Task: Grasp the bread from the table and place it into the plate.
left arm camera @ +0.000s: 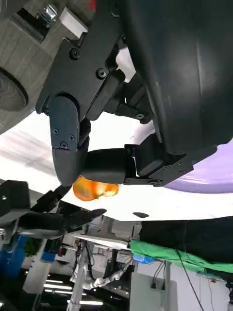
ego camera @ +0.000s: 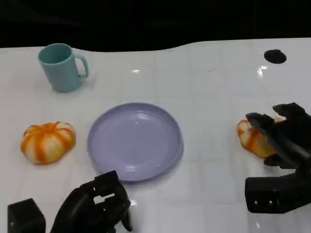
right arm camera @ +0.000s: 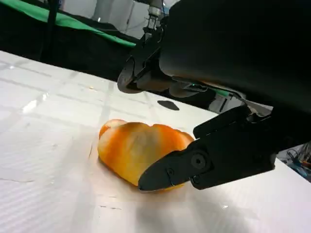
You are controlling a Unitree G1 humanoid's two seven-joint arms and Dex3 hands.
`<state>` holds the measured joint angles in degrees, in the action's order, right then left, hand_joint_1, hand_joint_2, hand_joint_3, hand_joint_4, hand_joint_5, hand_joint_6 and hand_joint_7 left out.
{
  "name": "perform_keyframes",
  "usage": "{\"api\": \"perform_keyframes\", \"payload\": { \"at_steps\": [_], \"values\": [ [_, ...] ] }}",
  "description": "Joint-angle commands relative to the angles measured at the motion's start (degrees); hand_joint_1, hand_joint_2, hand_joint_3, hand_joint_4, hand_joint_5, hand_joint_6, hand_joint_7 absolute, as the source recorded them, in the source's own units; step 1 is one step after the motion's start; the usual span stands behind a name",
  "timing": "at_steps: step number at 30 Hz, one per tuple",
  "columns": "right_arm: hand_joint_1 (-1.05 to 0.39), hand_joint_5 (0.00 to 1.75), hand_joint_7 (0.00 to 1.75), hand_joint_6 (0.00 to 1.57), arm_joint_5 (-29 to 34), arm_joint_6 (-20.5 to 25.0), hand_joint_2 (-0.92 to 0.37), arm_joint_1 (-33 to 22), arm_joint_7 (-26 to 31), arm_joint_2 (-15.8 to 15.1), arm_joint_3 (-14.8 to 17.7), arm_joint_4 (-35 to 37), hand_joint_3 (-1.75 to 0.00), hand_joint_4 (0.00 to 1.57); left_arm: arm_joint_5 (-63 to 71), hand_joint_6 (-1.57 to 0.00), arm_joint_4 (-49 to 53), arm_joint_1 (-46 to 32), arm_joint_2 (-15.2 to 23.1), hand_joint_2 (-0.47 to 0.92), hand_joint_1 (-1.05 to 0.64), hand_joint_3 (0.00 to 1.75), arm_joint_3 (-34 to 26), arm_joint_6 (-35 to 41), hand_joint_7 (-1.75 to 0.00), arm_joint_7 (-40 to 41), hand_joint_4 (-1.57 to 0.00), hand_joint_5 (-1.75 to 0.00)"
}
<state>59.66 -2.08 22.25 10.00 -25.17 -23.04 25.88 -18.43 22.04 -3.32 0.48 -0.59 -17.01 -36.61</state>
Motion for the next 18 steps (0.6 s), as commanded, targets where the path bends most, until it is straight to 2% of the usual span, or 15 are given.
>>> {"api": "perform_keyframes", "payload": {
  "at_steps": [1,3,7,11,14,16,17,18],
  "values": [
    [-0.44,0.22,0.01,0.37,-1.58,0.05,-0.80,2.05,0.65,0.35,-1.36,4.08,0.00,0.24,-0.04,-0.73,-0.66,-0.65,0.62,0.73,-0.61,0.56,-0.64,-0.08,-1.46,0.39,-0.78,-1.75],
    [-0.42,0.19,0.00,0.36,-2.27,0.13,-0.80,2.56,0.22,0.51,-1.84,5.14,0.00,0.24,-0.15,-0.73,-0.73,-0.72,0.58,0.73,-0.60,0.56,-0.65,-0.09,-1.46,0.31,-0.78,-1.75],
    [-0.36,0.16,0.00,0.35,-5.06,-2.48,-0.79,4.33,1.55,1.23,-2.59,10.83,0.00,0.28,-0.83,-0.73,-0.67,-0.70,0.51,0.73,-0.59,0.57,-0.75,0.17,-1.46,-0.33,-0.78,-1.75],
    [-0.34,0.14,0.01,0.37,-7.53,-5.05,-0.83,6.66,1.85,1.93,-3.16,17.29,-0.01,0.36,-0.36,-0.73,-0.95,-0.98,0.58,0.73,-0.60,0.57,-0.63,0.11,-1.46,0.19,-0.78,-1.75],
    [-0.32,0.10,0.03,0.50,-8.52,-6.64,-0.87,7.95,3.60,2.37,-3.66,20.60,-0.01,0.57,-0.39,-0.74,-1.20,-1.14,0.61,0.73,-0.60,0.57,-0.57,0.26,-1.46,0.14,-0.78,-1.75],
    [-0.26,0.18,0.07,0.72,-9.00,-9.82,-0.88,8.49,8.33,2.39,-3.87,22.84,0.00,0.87,-0.48,-0.73,-1.23,-1.17,0.59,0.73,-0.59,0.58,-0.58,0.21,-1.46,0.02,-0.78,-1.75],
    [-0.21,0.53,0.11,0.92,-9.10,-11.41,-0.90,8.81,10.62,2.37,-4.06,24.00,-0.01,1.01,-0.52,-0.73,-1.28,-1.19,0.58,0.73,-0.59,0.58,-0.58,0.27,-1.46,0.00,-0.78,-1.75],
    [-0.19,1.03,0.10,1.07,-9.15,-12.54,-0.91,9.16,12.23,2.37,-4.28,25.05,-0.01,0.94,-0.55,-0.73,-1.33,-1.21,0.57,0.73,-0.59,0.58,-0.57,0.33,-1.46,0.00,-0.78,-1.75]
  ]
}}
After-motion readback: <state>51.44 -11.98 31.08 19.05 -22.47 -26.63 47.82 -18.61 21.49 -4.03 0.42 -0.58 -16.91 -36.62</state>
